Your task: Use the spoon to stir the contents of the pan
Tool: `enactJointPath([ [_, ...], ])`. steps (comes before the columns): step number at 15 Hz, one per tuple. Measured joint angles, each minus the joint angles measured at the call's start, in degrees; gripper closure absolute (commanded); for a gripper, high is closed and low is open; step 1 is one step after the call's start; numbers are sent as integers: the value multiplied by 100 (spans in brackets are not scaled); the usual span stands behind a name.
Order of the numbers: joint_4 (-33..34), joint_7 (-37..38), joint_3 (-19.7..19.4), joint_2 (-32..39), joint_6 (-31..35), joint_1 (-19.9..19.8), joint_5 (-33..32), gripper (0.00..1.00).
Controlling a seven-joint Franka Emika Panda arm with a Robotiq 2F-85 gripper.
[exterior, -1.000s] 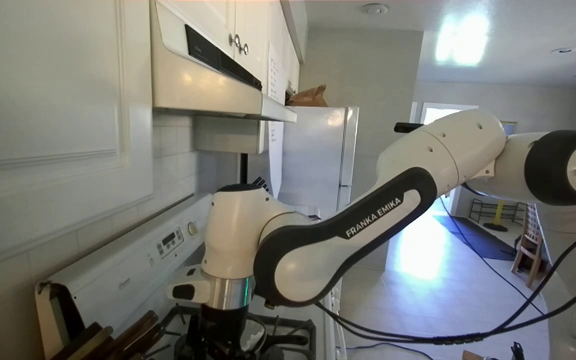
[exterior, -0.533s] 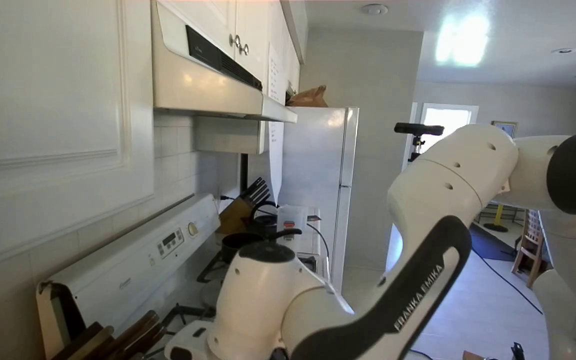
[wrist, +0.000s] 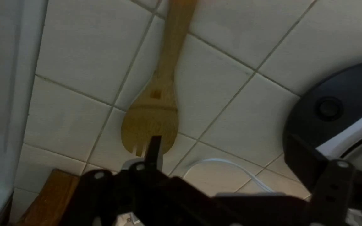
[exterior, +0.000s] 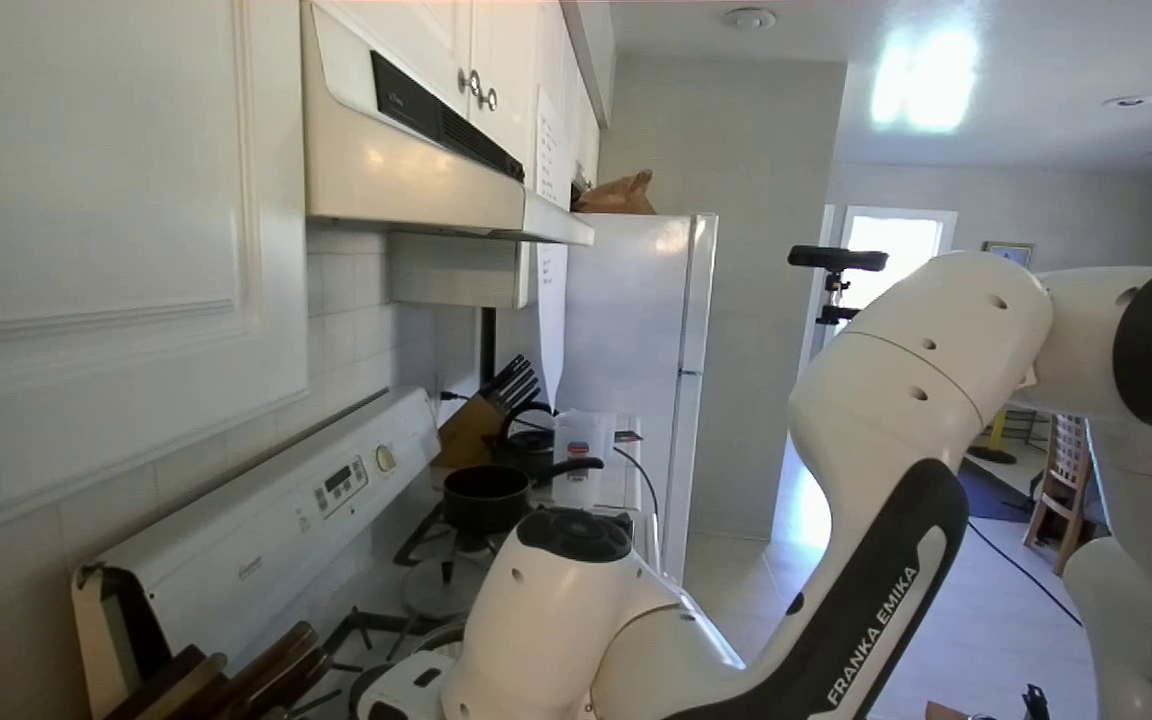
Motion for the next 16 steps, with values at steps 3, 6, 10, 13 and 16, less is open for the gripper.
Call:
enactJointPath([
  [3, 2, 0, 2, 2, 0, 0, 0, 0],
  [6, 2, 5, -18, 1, -13, 4, -12, 0],
  [10, 7, 113, -288, -32, -308, -1, -190, 0],
  [13, 8, 291, -454, -57, -600, -12, -239, 0],
  [16, -12, 598, -465, -57, -805, 10, -239, 0],
])
